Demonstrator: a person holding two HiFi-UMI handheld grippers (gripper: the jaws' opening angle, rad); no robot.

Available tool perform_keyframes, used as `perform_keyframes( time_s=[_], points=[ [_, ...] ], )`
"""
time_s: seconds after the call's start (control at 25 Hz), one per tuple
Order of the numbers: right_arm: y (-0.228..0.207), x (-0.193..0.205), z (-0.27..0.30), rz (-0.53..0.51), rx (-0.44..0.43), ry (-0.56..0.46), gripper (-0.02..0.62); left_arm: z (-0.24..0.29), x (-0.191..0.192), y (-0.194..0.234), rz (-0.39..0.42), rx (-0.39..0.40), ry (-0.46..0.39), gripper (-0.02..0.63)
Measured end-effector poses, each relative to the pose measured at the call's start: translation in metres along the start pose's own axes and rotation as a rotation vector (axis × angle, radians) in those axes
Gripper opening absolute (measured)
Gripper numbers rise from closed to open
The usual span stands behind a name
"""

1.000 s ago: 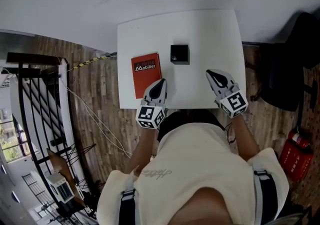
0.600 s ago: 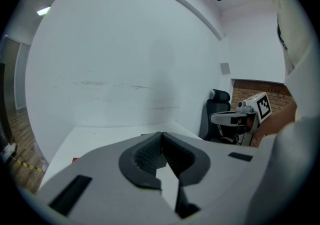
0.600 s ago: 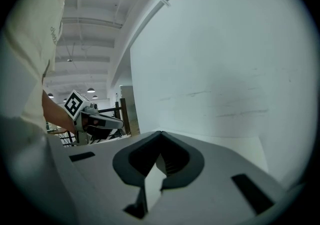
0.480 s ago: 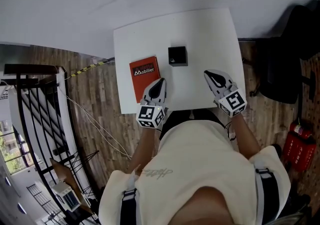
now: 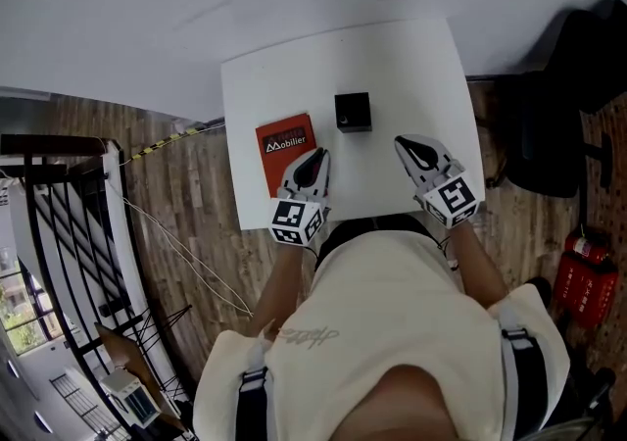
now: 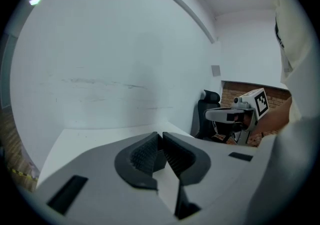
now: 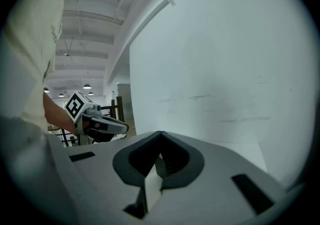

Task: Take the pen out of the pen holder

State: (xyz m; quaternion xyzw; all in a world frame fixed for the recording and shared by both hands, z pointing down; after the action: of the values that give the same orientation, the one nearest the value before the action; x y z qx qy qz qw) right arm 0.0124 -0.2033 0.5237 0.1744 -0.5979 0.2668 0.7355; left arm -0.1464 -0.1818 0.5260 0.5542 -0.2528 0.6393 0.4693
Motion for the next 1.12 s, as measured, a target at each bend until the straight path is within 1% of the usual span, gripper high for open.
perform_keyframes(
  time_s=[0.08,0.24,0.28,0.36,0.52,0.64,0.96,1.12],
  points=[
    [0.004,-0.002,0.003,-0.004,-0.002,0.011,0.008,0.002,0.001,0.002,-0.007,0.011,0.004,0.021],
    [0.005,0.000,0.008,0.029,0.001,0.010,0.008,0.006,0.002,0.004,0.000,0.031,0.011,0.025],
    [0.005,0.001,0.009,0.028,0.006,0.009,0.008,0.008,0.003,0.005,-0.001,0.037,0.014,0.041],
    [0.004,0.002,0.010,0.027,0.013,0.007,0.008,0.011,0.006,0.006,-0.003,0.053,0.022,0.109],
    [0.002,-0.001,0.006,0.029,0.031,0.013,0.008,0.015,0.006,0.006,0.005,0.066,0.035,0.112],
    [0.000,0.003,0.003,0.026,0.039,0.019,0.008,0.021,0.008,0.007,0.005,0.073,0.044,0.143],
    [-0.010,0.009,-0.003,0.035,0.061,0.034,0.008,0.046,0.013,0.009,0.011,0.094,0.074,0.149],
    [-0.016,0.013,-0.005,0.043,0.063,0.048,0.008,0.060,0.020,0.013,-0.007,0.096,0.091,0.149]
  ],
)
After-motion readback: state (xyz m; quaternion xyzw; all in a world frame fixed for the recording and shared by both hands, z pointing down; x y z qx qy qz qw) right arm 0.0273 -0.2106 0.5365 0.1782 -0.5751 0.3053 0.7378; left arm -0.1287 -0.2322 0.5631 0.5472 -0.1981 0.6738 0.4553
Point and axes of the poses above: the fingertips, and each gripper's own axes: z forward along the fingers, y to its left, x out of its underside, the point moved 1 cm from there along -z, backward along the fingers, and after that the axes turned 2 degrees about x, right-handed, at the moved point
